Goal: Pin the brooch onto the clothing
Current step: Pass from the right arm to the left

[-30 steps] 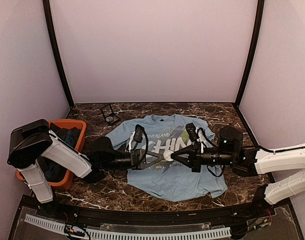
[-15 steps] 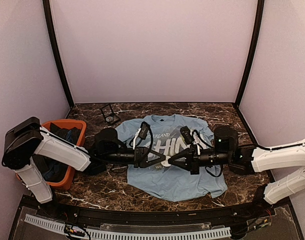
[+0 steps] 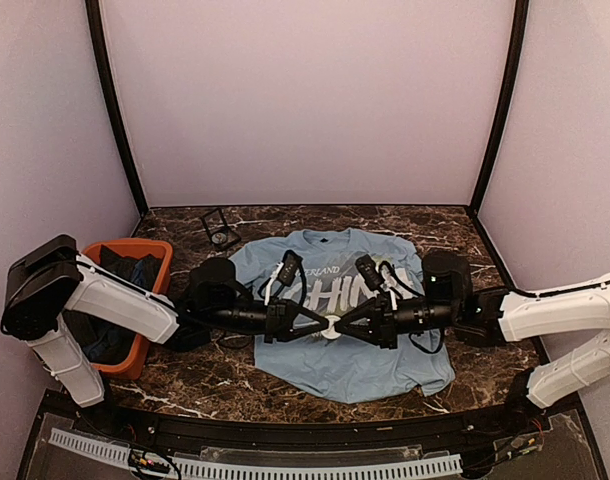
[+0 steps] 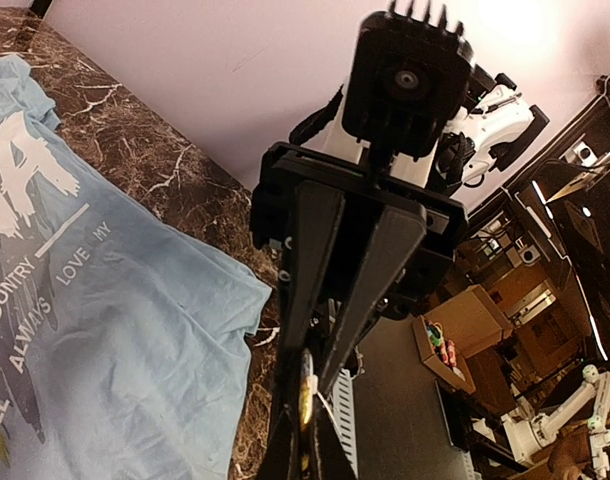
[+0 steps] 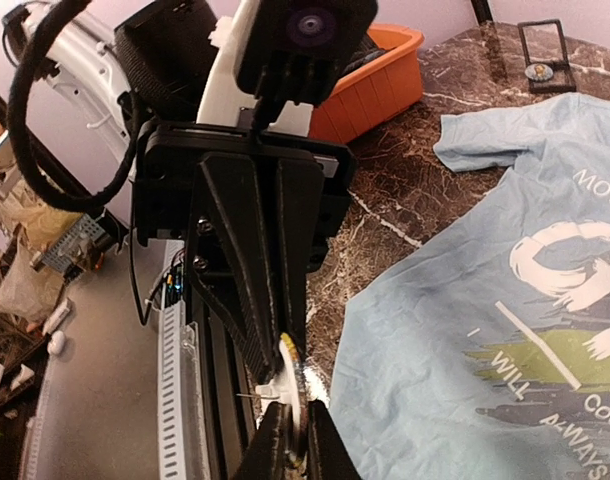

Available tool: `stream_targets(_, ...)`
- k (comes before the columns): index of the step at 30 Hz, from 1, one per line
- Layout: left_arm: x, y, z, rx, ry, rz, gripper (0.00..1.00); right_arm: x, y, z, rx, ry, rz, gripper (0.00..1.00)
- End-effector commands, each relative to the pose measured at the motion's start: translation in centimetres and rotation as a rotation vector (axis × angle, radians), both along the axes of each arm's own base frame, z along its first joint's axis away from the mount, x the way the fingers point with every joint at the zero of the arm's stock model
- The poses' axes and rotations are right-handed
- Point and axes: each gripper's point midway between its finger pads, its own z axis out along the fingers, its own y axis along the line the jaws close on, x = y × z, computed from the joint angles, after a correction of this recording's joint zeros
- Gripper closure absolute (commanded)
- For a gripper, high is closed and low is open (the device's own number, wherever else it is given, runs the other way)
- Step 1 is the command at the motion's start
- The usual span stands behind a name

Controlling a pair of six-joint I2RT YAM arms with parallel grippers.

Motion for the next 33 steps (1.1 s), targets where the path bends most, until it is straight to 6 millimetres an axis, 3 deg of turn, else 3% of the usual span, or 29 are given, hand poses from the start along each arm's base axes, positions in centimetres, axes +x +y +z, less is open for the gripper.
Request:
stream_targets(1,0.0,0.6,1.7,-0.075,-0.014,0.022,0.99,0.3,0.7,1.7,0.038,-0.018,0.006,0.82)
stream_targets(3,-0.1,0.7,2.1,-0.097,-0.021,0.02,0.99,0.2,0.7,1.6,0.037,-0.001,0.01,0.76)
stream_targets(6,-0.3,1.0,2.6,-0.117,-0.032,0.018,0.99,-0.1,0.7,1.6,0.041,0.016,0.025,0.74)
stream_targets(14,-0.4,0.9,2.9,-0.137,-0.028,0.007,0.99,0.1,1.0,1.8,0.046,0.019,0.025,0.79)
stream_targets(33,-0.6,0.8,2.5,-0.134,-0.01,-0.005,0.99,0.8,1.0,3.3,0.075,-0.004,0.01,0.81)
